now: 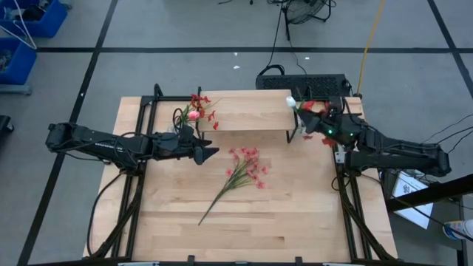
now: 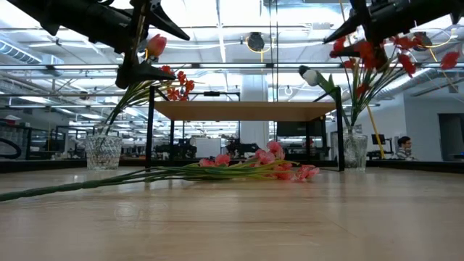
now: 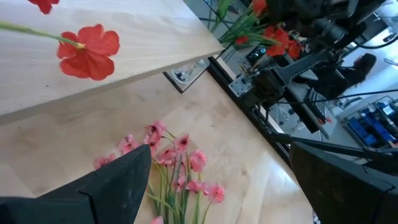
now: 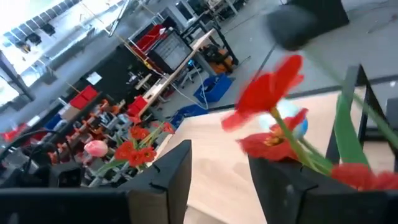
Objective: Pick and place flowers into a vace then onto a shelf
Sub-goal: Put the white flower into the right transparent vase
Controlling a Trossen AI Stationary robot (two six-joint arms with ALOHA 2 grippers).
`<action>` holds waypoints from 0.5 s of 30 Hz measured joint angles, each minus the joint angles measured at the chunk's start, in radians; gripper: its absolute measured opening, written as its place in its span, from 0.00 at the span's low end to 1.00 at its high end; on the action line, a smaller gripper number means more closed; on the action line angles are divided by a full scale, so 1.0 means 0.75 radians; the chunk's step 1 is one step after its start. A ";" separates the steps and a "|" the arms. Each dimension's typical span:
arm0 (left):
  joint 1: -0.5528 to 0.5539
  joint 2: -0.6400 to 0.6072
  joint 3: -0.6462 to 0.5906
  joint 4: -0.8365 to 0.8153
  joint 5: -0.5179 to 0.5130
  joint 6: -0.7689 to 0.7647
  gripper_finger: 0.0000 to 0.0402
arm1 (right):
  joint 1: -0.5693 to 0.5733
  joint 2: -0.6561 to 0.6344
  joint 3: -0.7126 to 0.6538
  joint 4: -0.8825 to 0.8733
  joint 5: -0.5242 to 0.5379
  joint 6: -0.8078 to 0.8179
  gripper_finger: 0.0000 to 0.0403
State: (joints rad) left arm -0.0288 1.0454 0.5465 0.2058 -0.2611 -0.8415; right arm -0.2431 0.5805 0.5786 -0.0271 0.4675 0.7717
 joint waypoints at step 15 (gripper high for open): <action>0.000 0.000 0.000 0.001 -0.002 0.011 0.96 | 0.000 0.030 0.086 -0.041 -0.065 -0.010 0.37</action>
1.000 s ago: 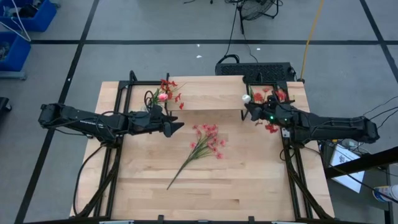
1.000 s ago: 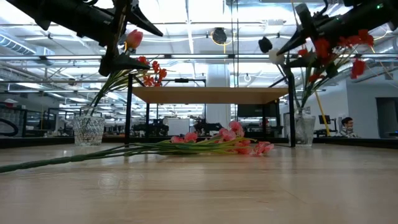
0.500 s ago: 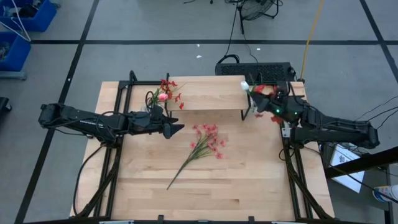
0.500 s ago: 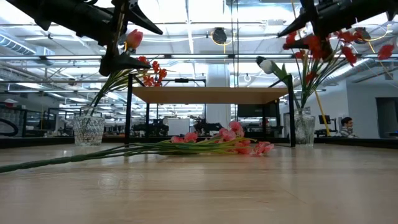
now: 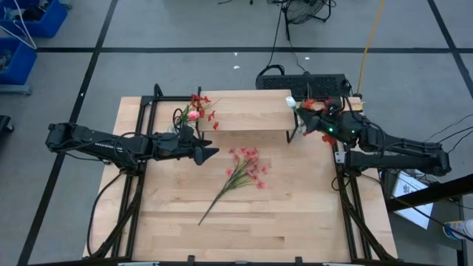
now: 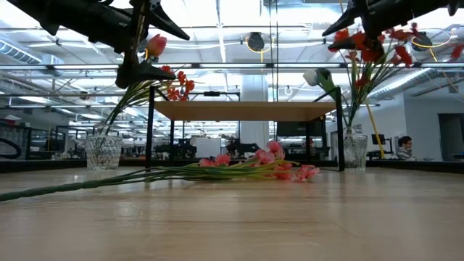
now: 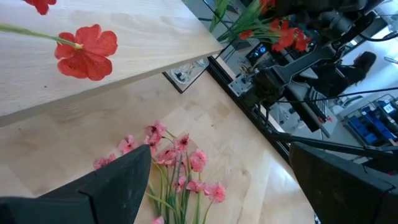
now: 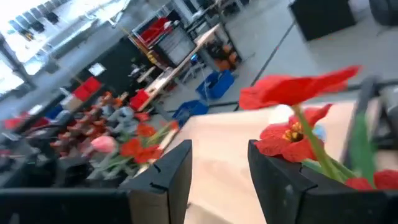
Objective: Pick and place flowers into a vace then onto a shelf
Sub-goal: Put the white flower into the right transparent vase
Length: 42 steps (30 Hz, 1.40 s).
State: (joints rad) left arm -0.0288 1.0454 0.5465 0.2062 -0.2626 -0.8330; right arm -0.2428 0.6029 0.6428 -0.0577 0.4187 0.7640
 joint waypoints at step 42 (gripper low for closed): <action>0.000 -0.001 -0.001 -0.043 -0.001 -0.001 0.96 | 0.099 0.156 -0.006 0.442 0.047 -0.262 0.69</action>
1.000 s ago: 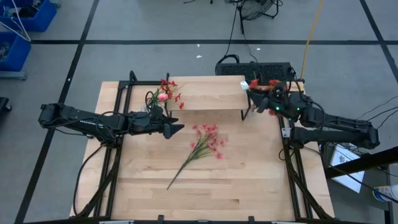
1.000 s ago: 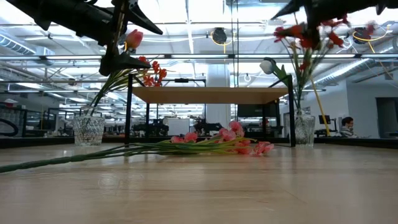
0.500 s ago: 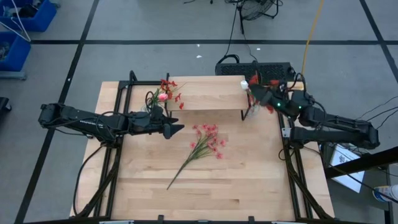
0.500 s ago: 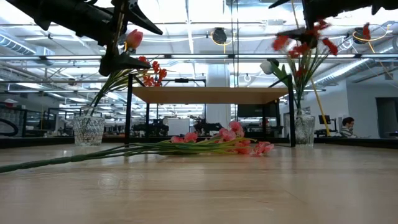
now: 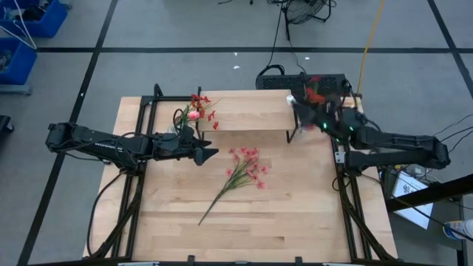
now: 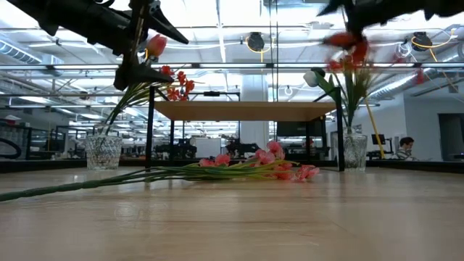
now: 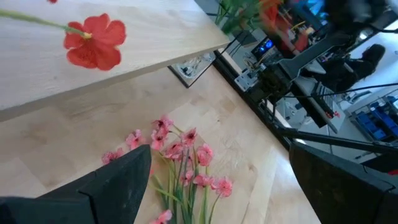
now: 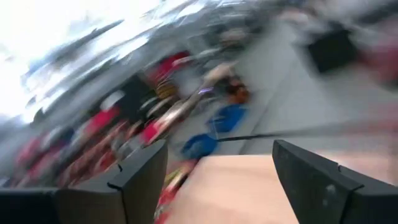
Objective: Pick and place flowers into a vace then onto a shelf
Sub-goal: Put the white flower into the right transparent vase
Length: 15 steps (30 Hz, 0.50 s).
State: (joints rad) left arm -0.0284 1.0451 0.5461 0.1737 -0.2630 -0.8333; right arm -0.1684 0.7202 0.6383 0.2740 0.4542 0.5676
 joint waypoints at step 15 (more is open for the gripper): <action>-0.003 0.000 0.000 -0.031 0.000 -0.018 0.96 | 0.095 0.064 -0.013 0.102 0.233 0.311 0.60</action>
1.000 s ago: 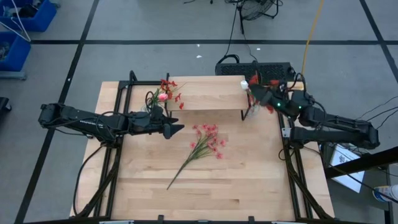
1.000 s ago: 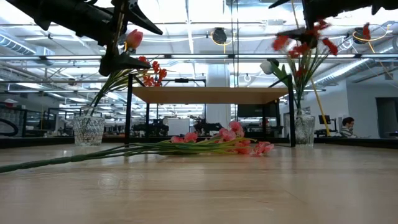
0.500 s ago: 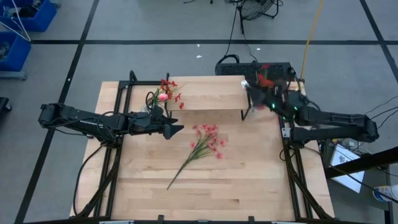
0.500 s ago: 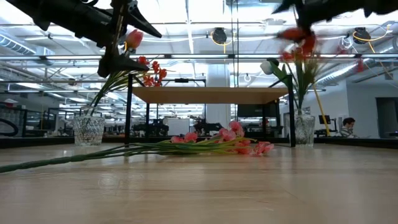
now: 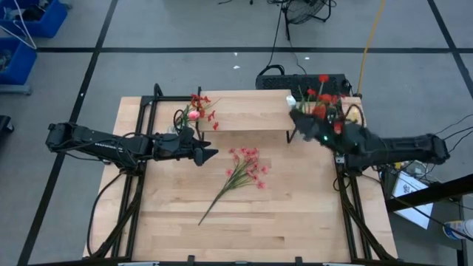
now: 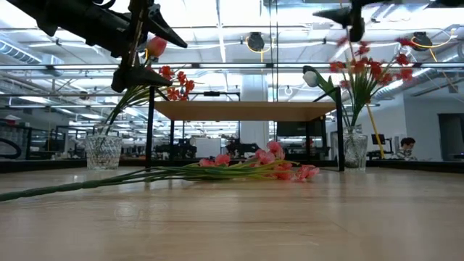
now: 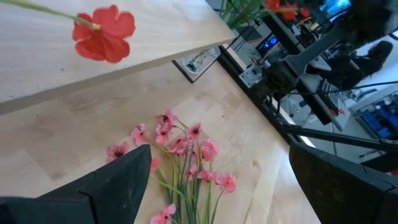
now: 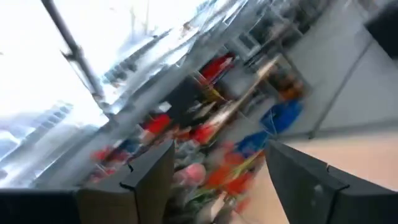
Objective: Pick and place flowers into a vace then onto a shelf
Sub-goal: Put the white flower into the right transparent vase, then put the pink flowers into the left transparent vase
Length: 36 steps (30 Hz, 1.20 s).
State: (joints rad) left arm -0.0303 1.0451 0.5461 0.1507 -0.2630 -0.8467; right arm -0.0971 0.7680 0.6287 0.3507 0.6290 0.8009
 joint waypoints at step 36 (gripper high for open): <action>-0.005 0.000 0.000 -0.026 0.116 0.004 0.96 | 0.308 0.067 -0.018 0.128 -0.387 -0.046 0.52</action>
State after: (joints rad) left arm -0.0338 1.0452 0.5461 0.1313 -0.1762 -0.8436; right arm 0.1336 0.8185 0.6151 0.4468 0.3385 0.7663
